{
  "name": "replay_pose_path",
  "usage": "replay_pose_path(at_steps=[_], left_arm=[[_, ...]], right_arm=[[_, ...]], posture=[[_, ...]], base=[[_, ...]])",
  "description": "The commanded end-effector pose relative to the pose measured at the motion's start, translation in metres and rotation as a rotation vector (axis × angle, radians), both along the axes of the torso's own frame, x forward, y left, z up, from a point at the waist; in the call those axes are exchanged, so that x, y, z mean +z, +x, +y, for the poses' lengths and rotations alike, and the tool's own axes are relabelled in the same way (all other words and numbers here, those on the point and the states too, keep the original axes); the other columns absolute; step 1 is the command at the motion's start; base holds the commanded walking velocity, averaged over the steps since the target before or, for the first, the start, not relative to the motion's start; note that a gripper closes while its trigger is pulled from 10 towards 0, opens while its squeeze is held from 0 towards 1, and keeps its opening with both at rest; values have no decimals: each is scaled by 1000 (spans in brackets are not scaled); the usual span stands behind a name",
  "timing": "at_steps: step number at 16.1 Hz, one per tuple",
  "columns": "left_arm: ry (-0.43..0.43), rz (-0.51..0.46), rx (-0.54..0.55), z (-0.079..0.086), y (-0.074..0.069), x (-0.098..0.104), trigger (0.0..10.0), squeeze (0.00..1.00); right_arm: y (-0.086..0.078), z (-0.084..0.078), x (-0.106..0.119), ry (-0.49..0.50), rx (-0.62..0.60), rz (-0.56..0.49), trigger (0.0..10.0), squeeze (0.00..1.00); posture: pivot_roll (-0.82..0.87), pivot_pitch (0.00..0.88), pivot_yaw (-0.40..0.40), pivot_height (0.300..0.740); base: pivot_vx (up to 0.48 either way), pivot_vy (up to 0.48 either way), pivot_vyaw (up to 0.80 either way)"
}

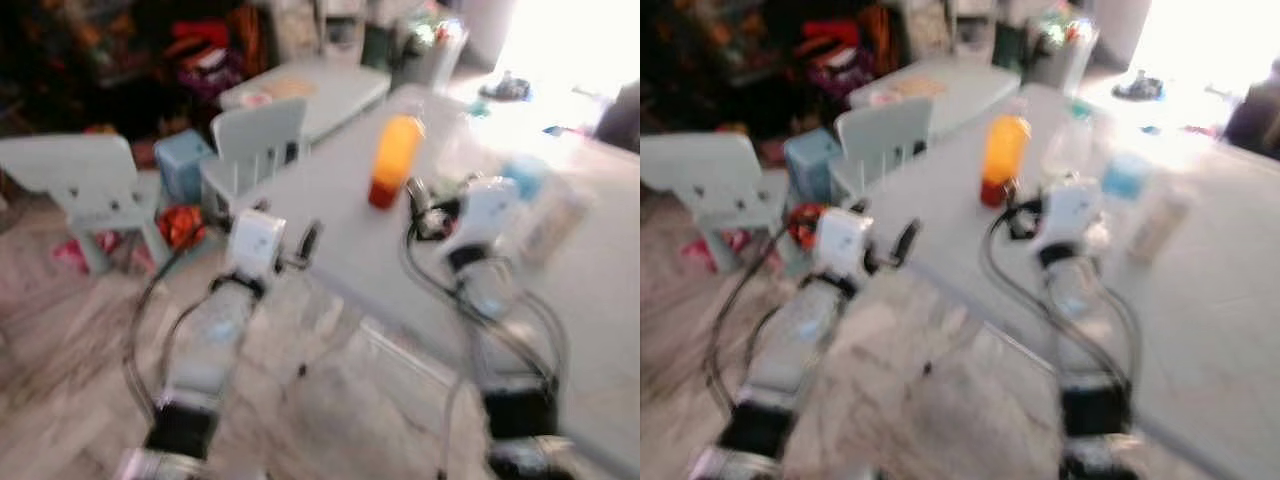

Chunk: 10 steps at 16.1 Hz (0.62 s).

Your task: Restocking fridge

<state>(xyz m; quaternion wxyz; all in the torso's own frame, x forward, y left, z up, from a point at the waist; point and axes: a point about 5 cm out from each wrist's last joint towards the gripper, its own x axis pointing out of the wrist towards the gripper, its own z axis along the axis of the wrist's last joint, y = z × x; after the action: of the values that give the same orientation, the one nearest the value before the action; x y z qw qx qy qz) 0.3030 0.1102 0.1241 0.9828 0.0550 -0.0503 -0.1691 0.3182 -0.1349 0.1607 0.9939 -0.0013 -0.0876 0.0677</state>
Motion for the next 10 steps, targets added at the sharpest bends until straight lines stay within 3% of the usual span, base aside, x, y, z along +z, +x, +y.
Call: replay_pose_path(at_steps=[1, 6, 7, 10], left_arm=[[-19, -5, -16, -7, 1, 5, 10000, 0], [-11, 2, 27, 2, 2, 4, 10000, 0], [-14, -24, 79, 8, 0, 6, 10000, 0], [-16, -56, 202, 28, -6, 10, 10000, 0]], right_arm=[[1, -12, 2, -8, -37, -6, 10000, 0], [-11, -8, -2, 26, -12, -9, 10000, 0], [-20, -13, -2, 103, -55, -8, 10000, 0], [-35, -21, -7, 126, -99, 5, 10000, 0]], posture=[[55, 23, -21, 740], [58, 24, -25, 740], [62, 24, -23, 740], [64, 28, -8, 740]], base=[[349, 330, 0], [54, 449, 0], [0, 454, 0], [0, 451, 0]])
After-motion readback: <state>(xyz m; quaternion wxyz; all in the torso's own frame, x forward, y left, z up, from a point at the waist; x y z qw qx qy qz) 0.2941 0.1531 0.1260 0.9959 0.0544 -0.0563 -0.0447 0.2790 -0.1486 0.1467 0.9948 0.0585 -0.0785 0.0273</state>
